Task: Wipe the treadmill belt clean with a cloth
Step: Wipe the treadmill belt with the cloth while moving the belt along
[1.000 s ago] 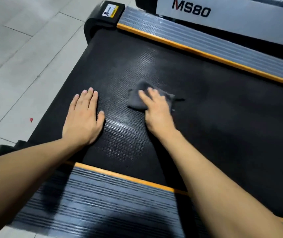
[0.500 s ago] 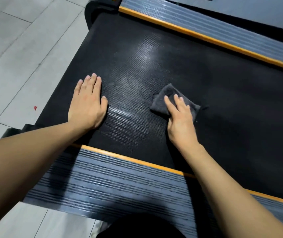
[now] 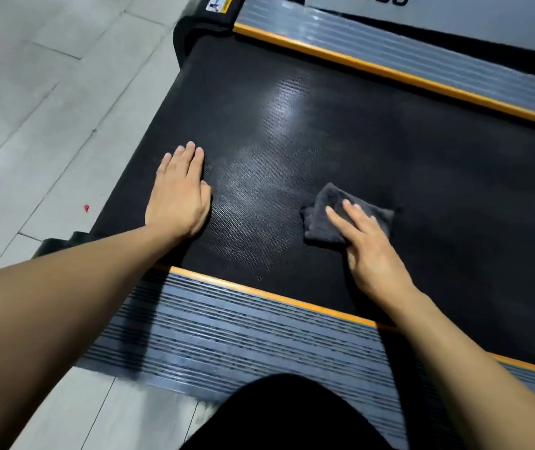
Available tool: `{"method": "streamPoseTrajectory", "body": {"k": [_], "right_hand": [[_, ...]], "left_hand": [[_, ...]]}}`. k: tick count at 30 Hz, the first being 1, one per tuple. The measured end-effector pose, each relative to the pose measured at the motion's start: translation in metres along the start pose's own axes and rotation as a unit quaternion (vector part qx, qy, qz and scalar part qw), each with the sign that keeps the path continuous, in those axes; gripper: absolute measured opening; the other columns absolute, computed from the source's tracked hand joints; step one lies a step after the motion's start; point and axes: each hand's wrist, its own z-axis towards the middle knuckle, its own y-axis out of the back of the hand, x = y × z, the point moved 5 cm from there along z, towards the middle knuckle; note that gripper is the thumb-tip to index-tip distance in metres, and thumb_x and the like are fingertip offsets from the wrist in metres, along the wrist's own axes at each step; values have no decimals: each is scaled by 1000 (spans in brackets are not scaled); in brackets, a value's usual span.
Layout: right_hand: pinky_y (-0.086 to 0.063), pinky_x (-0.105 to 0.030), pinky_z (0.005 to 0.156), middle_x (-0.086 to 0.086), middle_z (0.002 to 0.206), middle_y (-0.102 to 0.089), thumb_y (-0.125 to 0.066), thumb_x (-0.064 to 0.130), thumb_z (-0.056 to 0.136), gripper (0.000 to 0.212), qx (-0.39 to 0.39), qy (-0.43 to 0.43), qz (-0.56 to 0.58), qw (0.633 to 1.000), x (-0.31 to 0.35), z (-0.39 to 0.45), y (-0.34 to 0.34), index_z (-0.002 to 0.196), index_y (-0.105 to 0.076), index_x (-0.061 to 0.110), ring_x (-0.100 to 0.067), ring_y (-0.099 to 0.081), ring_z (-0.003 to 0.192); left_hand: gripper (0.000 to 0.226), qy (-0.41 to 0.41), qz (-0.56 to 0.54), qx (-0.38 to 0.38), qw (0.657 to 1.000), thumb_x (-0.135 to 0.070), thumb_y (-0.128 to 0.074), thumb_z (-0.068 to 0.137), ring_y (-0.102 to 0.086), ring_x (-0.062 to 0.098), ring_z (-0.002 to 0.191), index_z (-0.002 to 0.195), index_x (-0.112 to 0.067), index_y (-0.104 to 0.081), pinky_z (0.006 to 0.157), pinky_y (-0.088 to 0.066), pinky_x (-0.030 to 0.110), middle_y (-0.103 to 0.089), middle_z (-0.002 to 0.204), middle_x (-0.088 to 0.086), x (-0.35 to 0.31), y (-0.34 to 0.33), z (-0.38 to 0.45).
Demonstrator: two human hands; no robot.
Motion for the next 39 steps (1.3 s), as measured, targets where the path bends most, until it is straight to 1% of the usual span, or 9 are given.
{"method": "streamPoseTrajectory", "body": {"k": [3, 6, 10, 16, 20, 24, 31, 35, 39], "right_hand": [[-19, -49, 122, -13, 157, -33, -46, -7, 86, 67, -11, -12, 13, 1000, 21, 8, -5, 147, -44, 23, -32, -26, 148], [-18, -50, 121, -15, 156, -35, -36, -2, 76, 73, 40, 96, 40, 994, 84, 34, -34, 144, -49, 21, -33, -28, 147], [-14, -46, 123, -12, 158, -32, -41, -8, 85, 68, 88, 179, 47, 979, 147, 57, -55, 146, -45, 23, -29, -24, 149], [-19, -40, 122, -7, 157, -35, -43, -7, 85, 69, 149, 234, 8, 961, 67, 3, -6, 146, -45, 25, -21, -29, 147], [-46, -44, 95, -9, 137, -50, -58, 16, 88, 65, 97, 229, -158, 956, 24, -35, 25, 147, -40, 37, -30, -51, 119], [-52, -44, 70, -7, 103, -52, -63, 16, 87, 55, 94, 235, -74, 965, 49, -16, 14, 139, -53, 29, -27, -50, 92], [-48, -39, 81, -7, 99, -54, -71, 18, 83, 51, 138, 303, 2, 943, 159, 37, -37, 133, -61, 26, -27, -51, 90], [-38, -28, 85, -6, 110, -56, -71, 19, 83, 52, 171, 317, -16, 933, 101, 1, -3, 133, -60, 28, -23, -52, 98], [-36, -16, 89, 0, 129, -55, -77, 19, 79, 56, 145, 275, -48, 949, 23, -47, 38, 132, -61, 32, -19, -54, 109]], "left_hand": [[68, -17, -24, 47, 998, -29, -28, 97, -19, 41, 154, 157, 4, -27, 128, -8, 47, -22, 165, 25, 4, 4, -4], [60, -51, -16, 86, 995, -25, -40, 103, -24, 45, 151, 156, 2, -30, 127, -15, 49, -25, 164, 26, 9, 9, -16], [60, -59, 29, 111, 992, -27, -49, 103, -28, 34, 153, 159, -16, -32, 124, -22, 52, -27, 168, 9, 27, 14, -45], [60, -24, -8, 136, 990, -27, -49, 104, -17, 27, 157, 161, -23, -27, 126, -9, 52, -18, 171, 1, 29, 15, -48], [59, -26, -11, 136, 990, -29, -44, 106, -13, 28, 158, 162, -24, -24, 126, -6, 52, -15, 171, 1, 31, 9, -50], [60, -22, 1, 144, 989, -28, -42, 107, -11, 29, 158, 162, -23, -20, 126, -5, 53, -13, 172, 2, 30, 8, -49], [59, -19, -4, 154, 988, -29, -42, 107, -9, 26, 159, 162, -26, -20, 126, -3, 50, -11, 172, -2, 33, 12, -48], [58, -23, -16, 141, 990, -29, -42, 108, -11, 26, 158, 162, -26, -22, 126, -4, 49, -14, 171, -1, 33, 13, -52], [58, -32, -7, 134, 990, -30, -41, 107, -12, 27, 158, 162, -25, -23, 126, -5, 49, -15, 171, 0, 32, 12, -53]]}}
